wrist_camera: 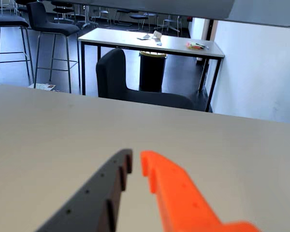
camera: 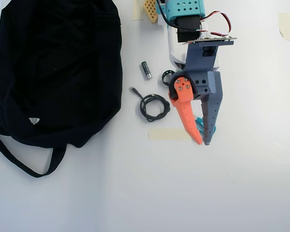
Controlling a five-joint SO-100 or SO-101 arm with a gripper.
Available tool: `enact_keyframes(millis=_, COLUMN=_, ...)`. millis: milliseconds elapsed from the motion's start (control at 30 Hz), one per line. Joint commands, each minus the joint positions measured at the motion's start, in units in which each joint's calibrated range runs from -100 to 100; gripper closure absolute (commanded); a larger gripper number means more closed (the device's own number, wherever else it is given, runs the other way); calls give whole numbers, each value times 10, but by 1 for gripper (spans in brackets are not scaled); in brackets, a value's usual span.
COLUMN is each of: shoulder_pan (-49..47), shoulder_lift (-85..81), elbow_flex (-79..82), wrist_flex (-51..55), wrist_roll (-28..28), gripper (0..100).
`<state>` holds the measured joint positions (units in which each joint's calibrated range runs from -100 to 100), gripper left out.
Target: Put the cable into the black bag
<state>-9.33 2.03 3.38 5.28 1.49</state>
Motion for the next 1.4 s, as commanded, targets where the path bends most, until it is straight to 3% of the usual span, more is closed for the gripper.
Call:
enact_keyframes(millis=0, shoulder_pan=4, shoulder_lift=-15, elbow_flex=-21, wrist_flex=4, wrist_roll=2, gripper=98)
enact_keyframes(millis=433, shoulder_pan=1, shoulder_lift=-18, elbow_flex=-7, wrist_flex=20, wrist_roll=1, gripper=98)
enact_keyframes(millis=633, shoulder_pan=5, shoulder_lift=-32, elbow_flex=-16, wrist_flex=181, wrist_roll=1, gripper=98)
enact_keyframes(millis=1067, shoulder_pan=6, shoulder_lift=-98, elbow_flex=-16, wrist_flex=647, wrist_roll=1, gripper=98)
enact_keyframes(millis=1367, shoulder_pan=5, shoulder_lift=-99, elbow_flex=-16, wrist_flex=833, wrist_roll=2, gripper=98)
